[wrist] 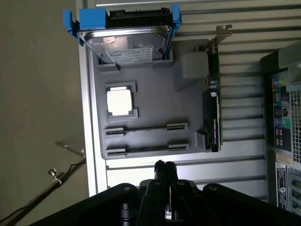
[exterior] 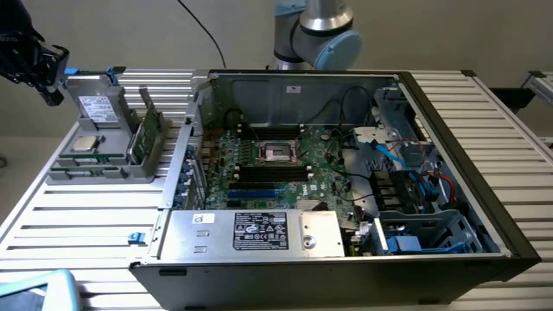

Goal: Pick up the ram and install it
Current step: 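Reach for the ram, then pick up the ram and move it above insertion slot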

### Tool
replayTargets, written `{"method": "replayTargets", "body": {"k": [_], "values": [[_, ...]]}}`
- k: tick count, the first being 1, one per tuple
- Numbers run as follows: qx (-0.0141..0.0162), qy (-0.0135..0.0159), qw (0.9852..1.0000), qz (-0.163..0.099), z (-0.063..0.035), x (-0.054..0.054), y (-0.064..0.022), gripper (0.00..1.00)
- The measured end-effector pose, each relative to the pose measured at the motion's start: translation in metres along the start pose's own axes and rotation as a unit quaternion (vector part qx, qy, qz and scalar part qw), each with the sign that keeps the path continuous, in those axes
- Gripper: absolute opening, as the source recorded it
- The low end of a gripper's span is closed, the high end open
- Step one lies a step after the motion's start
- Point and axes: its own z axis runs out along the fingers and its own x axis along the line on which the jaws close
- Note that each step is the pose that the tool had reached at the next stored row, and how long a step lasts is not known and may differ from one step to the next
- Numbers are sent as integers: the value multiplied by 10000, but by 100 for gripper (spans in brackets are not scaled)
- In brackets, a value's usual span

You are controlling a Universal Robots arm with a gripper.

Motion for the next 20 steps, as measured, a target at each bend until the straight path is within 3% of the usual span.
{"method": "replayTargets", "body": {"k": [3, 7, 18, 20], "values": [[4, 8, 10000, 1, 23, 10, 94, 11], [5, 17, 10000, 0, 33, 15, 146, 11], [5, 18, 10000, -7, 33, 15, 152, 11], [-3, 25, 9999, -135, 33, 16, 153, 11]]}}
